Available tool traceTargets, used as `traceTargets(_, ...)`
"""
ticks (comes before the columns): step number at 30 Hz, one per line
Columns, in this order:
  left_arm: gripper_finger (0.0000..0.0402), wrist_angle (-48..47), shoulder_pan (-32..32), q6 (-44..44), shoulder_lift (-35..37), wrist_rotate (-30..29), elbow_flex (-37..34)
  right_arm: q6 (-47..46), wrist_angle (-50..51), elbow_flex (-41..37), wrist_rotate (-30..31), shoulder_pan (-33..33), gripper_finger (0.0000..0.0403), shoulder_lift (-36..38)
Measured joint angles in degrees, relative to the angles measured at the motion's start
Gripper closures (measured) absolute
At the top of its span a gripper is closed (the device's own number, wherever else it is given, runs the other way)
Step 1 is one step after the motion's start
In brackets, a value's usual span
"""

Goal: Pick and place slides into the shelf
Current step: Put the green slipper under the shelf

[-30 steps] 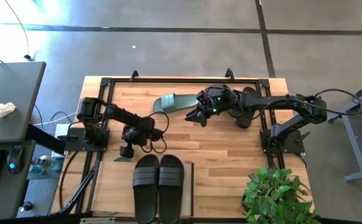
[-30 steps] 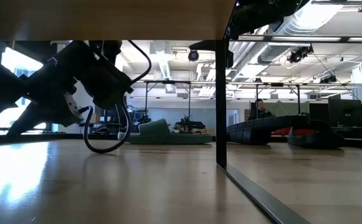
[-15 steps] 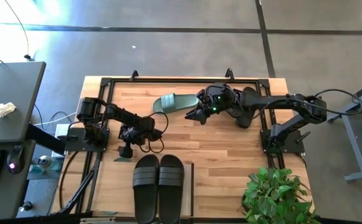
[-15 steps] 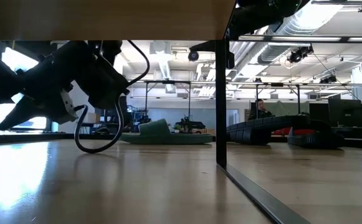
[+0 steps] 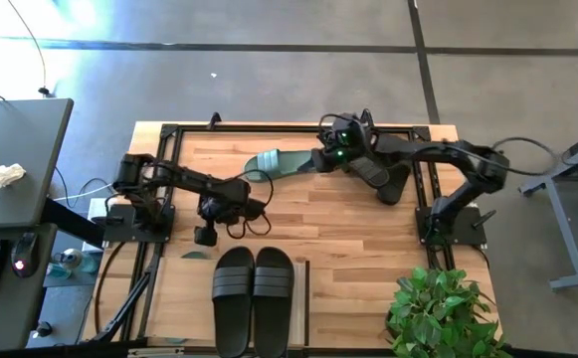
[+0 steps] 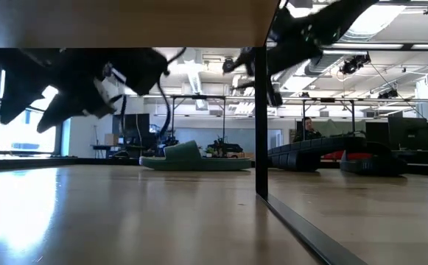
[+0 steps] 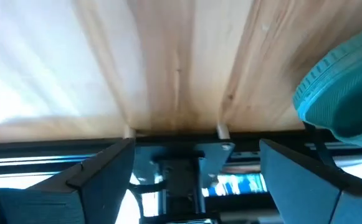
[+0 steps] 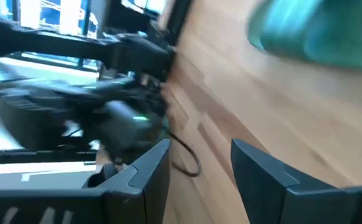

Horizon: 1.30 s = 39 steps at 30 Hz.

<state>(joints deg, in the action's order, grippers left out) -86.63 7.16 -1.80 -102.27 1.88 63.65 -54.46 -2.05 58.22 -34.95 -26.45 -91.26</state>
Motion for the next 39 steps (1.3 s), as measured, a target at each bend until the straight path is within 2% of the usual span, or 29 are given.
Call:
traceTargets(4, 0.0076, 1.96, 0.0, 2.34, 3.42, -0.87, 1.82, -1.66, -1.38, 1.66, -3.03, -2.04, 0.0248, -5.47)
traceTargets(9, 0.0076, 3.73, 0.0, 6.12, 7.63, -0.84, 2.06, -4.41, -0.47, 8.92, -7.33, -4.02, 0.0248, -11.28)
traceTargets(12, 0.0076, 4.28, 0.0, 8.47, 10.45, -0.7, 2.06, -2.92, 5.88, 15.47, -9.06, -5.07, 0.0248, -15.18)
traceTargets(16, 0.0076, 4.7, 0.0, 11.12, 13.31, -0.42, 2.09, 5.29, 22.76, 24.84, -8.88, -5.86, 0.0248, -19.91)
traceTargets(19, 0.0076, 4.79, 0.0, 13.2, 15.08, -0.37, 2.09, 11.05, 33.21, 30.09, -7.46, -5.79, 0.0248, -22.45)
traceTargets(22, 0.0076, 4.84, -0.04, 14.99, 16.35, 0.4, 2.09, 13.14, 37.03, 32.12, -5.88, -4.88, 0.0248, -25.14)
traceTargets(32, 0.0076, 5.89, -0.04, 17.28, 20.54, 1.72, 2.06, 8.19, 27.45, 30.86, 7.24, -1.31, 0.0248, -26.82)
traceTargets(39, 0.0076, 6.21, -0.04, 17.31, 21.17, 1.61, 2.06, 9.89, 23.45, 30.88, 16.16, 1.92, 0.0248, -26.82)
